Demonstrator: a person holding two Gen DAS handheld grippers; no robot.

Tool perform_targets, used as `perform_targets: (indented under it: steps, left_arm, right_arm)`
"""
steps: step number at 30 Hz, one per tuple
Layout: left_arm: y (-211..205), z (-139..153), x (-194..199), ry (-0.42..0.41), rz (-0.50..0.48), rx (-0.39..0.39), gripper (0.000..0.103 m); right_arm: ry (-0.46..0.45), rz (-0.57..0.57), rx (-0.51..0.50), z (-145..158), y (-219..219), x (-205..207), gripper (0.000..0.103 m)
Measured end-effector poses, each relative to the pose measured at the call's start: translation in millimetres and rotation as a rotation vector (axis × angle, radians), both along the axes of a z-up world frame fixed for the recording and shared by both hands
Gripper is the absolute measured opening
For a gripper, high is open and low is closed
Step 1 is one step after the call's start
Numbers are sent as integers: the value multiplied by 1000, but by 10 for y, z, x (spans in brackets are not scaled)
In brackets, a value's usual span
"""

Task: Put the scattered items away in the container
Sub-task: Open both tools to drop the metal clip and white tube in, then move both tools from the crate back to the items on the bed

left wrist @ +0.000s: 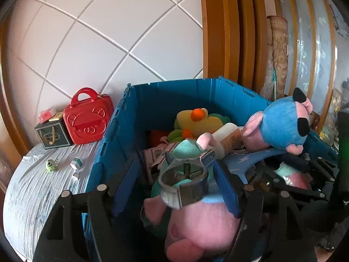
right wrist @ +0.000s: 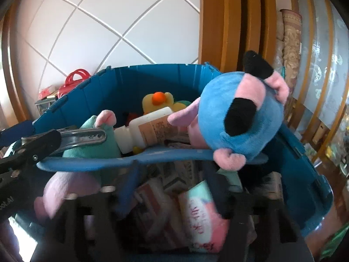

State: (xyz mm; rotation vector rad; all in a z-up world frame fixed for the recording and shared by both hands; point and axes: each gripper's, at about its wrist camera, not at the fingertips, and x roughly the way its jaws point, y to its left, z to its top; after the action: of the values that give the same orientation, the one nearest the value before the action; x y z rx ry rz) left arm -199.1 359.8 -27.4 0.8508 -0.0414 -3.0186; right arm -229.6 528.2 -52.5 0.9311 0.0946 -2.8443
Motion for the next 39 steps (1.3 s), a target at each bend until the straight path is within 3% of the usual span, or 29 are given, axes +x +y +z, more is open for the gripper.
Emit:
perform_targets:
  steps: [1,3,6,15,21,27,34,39]
  left_arm:
    - [-9,8,44,6,4,-3,72]
    - [-26,25,114,17,13,-6,79]
    - [-96,68,247,38,31,7,86]
    - [-408,130,617,65,109,18,87]
    - [-871,151,876,83,183,46,87]
    - [-1543,122,1116,96,219,75,87]
    - [-2703,-9,1442,82,259,73,87]
    - [-3526,-158,1506,32,286,73,87]
  right_arm:
    - [9,0,-6,21,3,30,95]
    - [45,-2,0,81,8,130,103]
    - [92,-7,20,183,5,297,103]
    - [140,-7,-15,370,-27,579,103]
    - [146,32,-23,407,-342,685,103]
    - [191,69,-25,506,-962,878,103]
    - [296,166,-98,572,-2134,1265,103]
    - [256,165,-81,473,-2945,1308,103]
